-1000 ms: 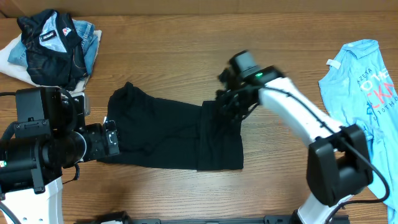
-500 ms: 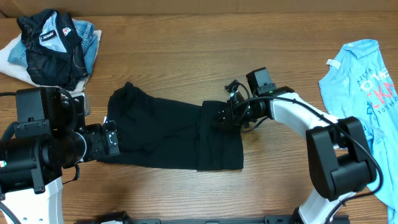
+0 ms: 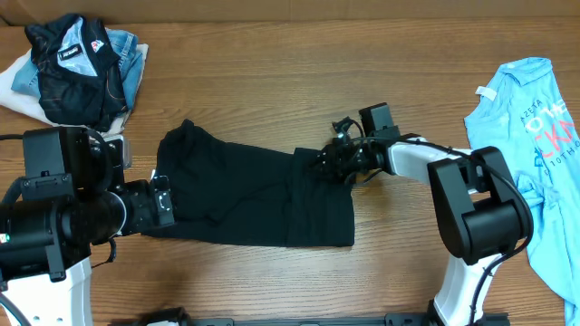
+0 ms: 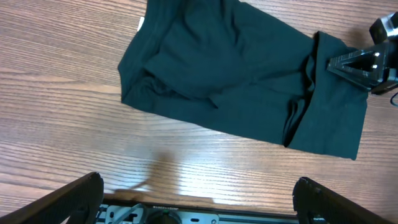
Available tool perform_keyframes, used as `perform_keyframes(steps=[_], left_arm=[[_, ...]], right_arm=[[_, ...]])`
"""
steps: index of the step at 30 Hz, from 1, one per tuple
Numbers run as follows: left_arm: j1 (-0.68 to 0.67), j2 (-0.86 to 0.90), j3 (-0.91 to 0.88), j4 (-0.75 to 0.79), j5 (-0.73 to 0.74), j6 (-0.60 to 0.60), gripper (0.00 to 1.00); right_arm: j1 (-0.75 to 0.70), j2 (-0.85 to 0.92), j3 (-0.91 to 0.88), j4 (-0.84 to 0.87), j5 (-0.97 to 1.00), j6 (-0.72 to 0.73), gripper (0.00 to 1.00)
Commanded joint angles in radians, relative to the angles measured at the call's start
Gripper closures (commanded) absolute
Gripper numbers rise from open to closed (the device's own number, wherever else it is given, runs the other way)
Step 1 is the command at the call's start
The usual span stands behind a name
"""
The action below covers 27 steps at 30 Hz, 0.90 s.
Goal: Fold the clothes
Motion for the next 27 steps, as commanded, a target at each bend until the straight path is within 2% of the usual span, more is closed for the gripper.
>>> perform_keyframes(steps=[1, 8, 11, 12, 15, 20, 23, 24, 27], left_arm=[[0.005, 0.000, -0.008, 0.000, 0.016, 0.019, 0.00], [0.005, 0.000, -0.008, -0.003, 0.016, 0.019, 0.00], [0.005, 0.000, -0.008, -0.002, 0.016, 0.019, 0.00], [0.005, 0.000, -0.008, -0.003, 0.016, 0.019, 0.00], [0.005, 0.000, -0.008, -0.003, 0.016, 0.019, 0.00], [0.005, 0.000, -0.008, -0.002, 0.016, 0.019, 0.00], [0.005, 0.000, -0.008, -0.003, 0.019, 0.019, 0.00], [0.005, 0.000, -0.008, -0.003, 0.019, 0.019, 0.00], [0.005, 0.000, -0.008, -0.003, 0.019, 0.019, 0.00]], right_arm=[[-0.038, -0.008, 0.064, -0.050, -0.033, 0.000, 0.87], [-0.048, -0.168, 0.141, -0.314, -0.043, -0.159, 0.87], [-0.042, -0.235, 0.140, -0.399, -0.037, -0.185, 0.81], [-0.031, -0.246, 0.140, -0.484, -0.027, -0.225, 0.77], [-0.010, -0.242, 0.119, -0.593, 0.013, -0.277, 0.76], [0.034, -0.242, -0.003, -0.520, 0.014, -0.248, 0.70], [0.046, -0.241, -0.094, -0.411, 0.008, -0.169, 0.68], [0.046, -0.241, -0.155, -0.324, 0.003, -0.111, 0.65], [0.046, -0.241, -0.239, -0.214, 0.003, -0.033, 0.59]])
